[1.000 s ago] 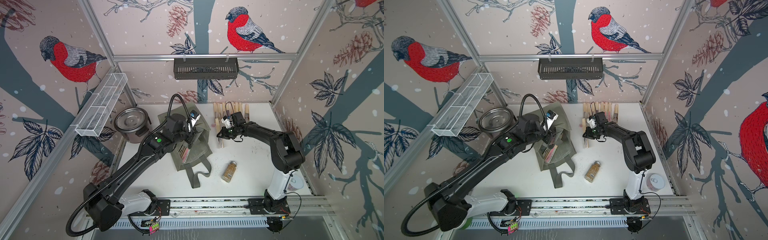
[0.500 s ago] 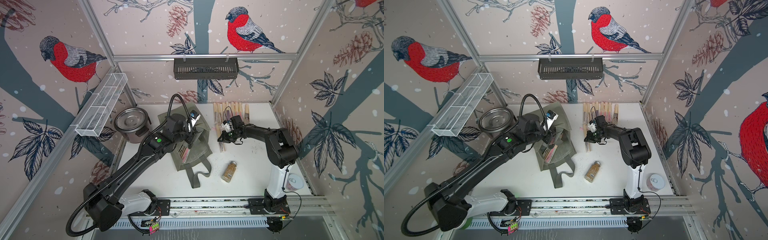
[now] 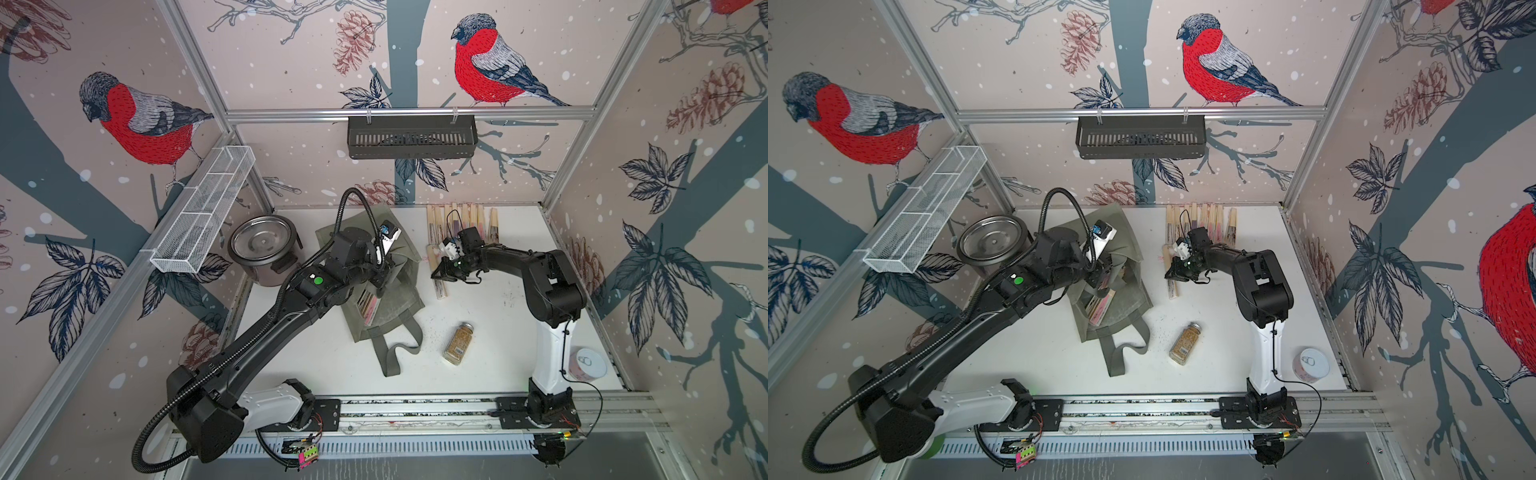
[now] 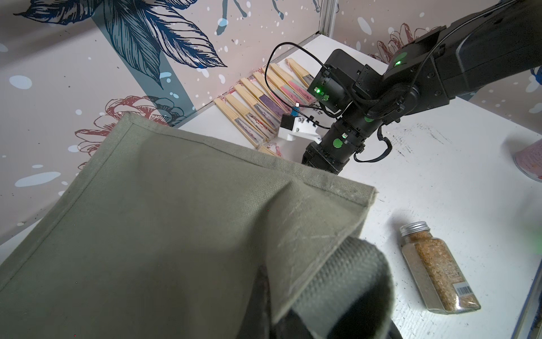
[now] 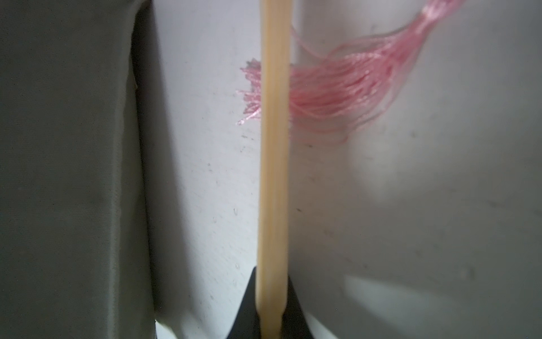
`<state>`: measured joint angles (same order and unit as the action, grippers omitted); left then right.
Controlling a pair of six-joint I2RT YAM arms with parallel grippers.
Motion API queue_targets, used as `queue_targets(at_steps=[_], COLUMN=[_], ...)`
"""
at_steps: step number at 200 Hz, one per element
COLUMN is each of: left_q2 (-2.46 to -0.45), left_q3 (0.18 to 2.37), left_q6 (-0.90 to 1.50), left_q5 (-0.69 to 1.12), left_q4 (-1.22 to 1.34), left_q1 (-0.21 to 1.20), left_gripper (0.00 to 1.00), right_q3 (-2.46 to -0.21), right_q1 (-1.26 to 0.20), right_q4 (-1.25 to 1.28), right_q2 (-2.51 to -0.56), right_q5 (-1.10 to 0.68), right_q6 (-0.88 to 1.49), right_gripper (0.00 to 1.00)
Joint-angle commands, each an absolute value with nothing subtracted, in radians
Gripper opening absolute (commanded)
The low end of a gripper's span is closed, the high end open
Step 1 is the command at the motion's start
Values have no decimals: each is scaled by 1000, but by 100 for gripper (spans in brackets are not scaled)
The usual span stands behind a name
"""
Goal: Take out the folding fans from the tote bags
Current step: Place the folding fan at the center of the board.
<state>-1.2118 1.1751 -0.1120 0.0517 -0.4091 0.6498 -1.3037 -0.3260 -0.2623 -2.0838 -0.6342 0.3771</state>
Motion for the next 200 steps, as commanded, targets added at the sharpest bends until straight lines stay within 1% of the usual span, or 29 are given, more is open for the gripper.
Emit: queue_targets(at_steps=[1, 33, 55, 94, 112, 151, 200], left_q2=[-1210, -1210, -1211, -1212, -1214, -1214, -1217], left_q3=[1179, 1180, 1181, 1179, 1178, 1178, 1179], left_q6=[-121, -120, -120, -120, -121, -121, -123], left_q5=[46, 48, 49, 49, 46, 46, 51], left_q4=[-378, -377, -377, -377, -378, -378, -379], left_q1=[649, 648, 648, 648, 648, 649, 649], left_gripper=[0, 0, 0, 0, 0, 0, 0], right_q3=[-1306, -1314, -1396, -1583, -1628, -1555, -1422], right_q1=[-322, -327, -327, -333, -344, -349, -327], right_q4=[-290, -250, -267, -323, -352, -320, -262], right_q2=[-2099, -2027, -1999, -2070, -2121, -2180, -2142], right_q5=[-554, -616, -650, -729, -733, -733, -712], right_q6=[377, 379, 390, 410, 395, 393, 399], right_gripper=[11, 11, 11, 10, 10, 10, 10])
